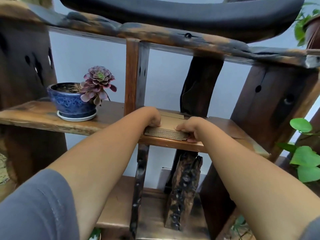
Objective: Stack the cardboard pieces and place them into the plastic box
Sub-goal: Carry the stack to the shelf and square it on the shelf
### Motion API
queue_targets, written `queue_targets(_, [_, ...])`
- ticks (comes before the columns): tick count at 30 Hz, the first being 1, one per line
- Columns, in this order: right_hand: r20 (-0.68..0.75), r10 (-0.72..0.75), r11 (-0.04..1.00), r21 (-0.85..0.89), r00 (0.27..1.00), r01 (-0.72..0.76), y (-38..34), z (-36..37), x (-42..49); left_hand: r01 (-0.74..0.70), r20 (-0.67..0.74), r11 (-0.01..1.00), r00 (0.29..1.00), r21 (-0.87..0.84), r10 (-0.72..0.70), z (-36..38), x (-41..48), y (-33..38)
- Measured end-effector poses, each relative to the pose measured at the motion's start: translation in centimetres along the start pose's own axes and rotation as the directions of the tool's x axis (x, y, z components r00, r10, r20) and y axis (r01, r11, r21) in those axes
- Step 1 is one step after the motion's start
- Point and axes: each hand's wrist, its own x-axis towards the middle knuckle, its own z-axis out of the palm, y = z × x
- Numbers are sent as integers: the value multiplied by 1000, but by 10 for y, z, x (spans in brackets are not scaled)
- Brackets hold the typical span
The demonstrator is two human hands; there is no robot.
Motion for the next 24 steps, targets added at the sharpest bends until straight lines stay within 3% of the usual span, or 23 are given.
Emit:
queue_targets(3, [9,-29,995,95,1000,28,12,-2,-9,67,88,980,995,-188,-51,8,-2,-5])
queue_targets(7, [1,-88,979,185,996,86,32,2,-32,-11,15,940,1000,-341,17,17,-14,-14])
queue_targets(14, [-6,-229,864,459,973,206,79,7,-77,-102,-67,748,995,-656,77,46,-62,-43])
queue_targets(18, [-47,-310,797,532,950,287,132,16,-112,-207,-117,647,977,-734,179,88,-107,-60])
queue_targets(24, [-25,-301,777,573,953,260,246,44,-163,-243,-144,687,969,-684,199,179,-181,-86])
